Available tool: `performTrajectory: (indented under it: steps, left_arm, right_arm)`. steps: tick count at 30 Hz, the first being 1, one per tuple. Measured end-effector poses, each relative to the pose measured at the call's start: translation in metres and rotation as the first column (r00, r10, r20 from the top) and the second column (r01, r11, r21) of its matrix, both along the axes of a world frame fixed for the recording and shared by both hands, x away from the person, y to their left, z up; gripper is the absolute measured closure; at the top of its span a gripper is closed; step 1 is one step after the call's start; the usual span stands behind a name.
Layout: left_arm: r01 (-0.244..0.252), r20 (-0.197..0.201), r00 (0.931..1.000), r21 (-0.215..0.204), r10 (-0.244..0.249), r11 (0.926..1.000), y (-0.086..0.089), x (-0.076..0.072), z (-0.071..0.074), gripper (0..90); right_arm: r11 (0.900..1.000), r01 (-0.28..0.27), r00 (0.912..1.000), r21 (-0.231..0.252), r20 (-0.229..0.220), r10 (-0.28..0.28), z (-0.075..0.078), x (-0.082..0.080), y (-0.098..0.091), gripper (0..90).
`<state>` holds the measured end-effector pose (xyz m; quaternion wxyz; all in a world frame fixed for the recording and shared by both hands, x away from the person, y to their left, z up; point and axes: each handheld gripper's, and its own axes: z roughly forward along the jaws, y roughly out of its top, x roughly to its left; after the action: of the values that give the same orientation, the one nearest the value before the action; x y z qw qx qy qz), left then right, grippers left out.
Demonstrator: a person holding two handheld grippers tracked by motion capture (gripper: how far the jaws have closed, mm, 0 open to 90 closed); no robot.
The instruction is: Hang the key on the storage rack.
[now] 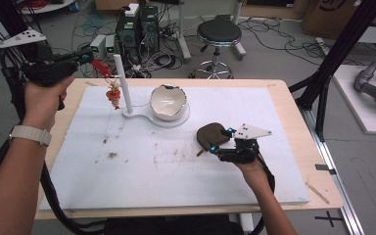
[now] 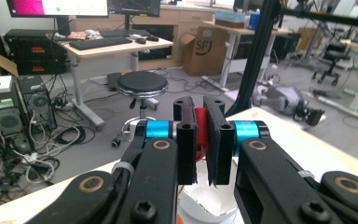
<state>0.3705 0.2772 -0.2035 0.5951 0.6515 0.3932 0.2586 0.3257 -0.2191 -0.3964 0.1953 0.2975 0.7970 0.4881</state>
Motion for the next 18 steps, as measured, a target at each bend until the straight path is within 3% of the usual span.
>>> performTrajectory:
  steps: [6, 18]
  left_arm:
    - [0.005, 0.002, 1.0000, -0.059, -0.005, 0.9983, 0.004, 0.007, -0.002, 83.7]
    - [-0.013, 0.015, 0.9998, -0.082, 0.015, 0.9965, 0.007, 0.016, 0.011, 83.6]
  right_arm:
    - [1.0000, 0.002, 1.0000, -0.001, -0.001, -0.002, 0.000, 0.000, -0.001, 31.9]
    - [1.0000, -0.006, 1.0000, -0.007, -0.004, 0.006, -0.001, 0.001, 0.000, 32.4]
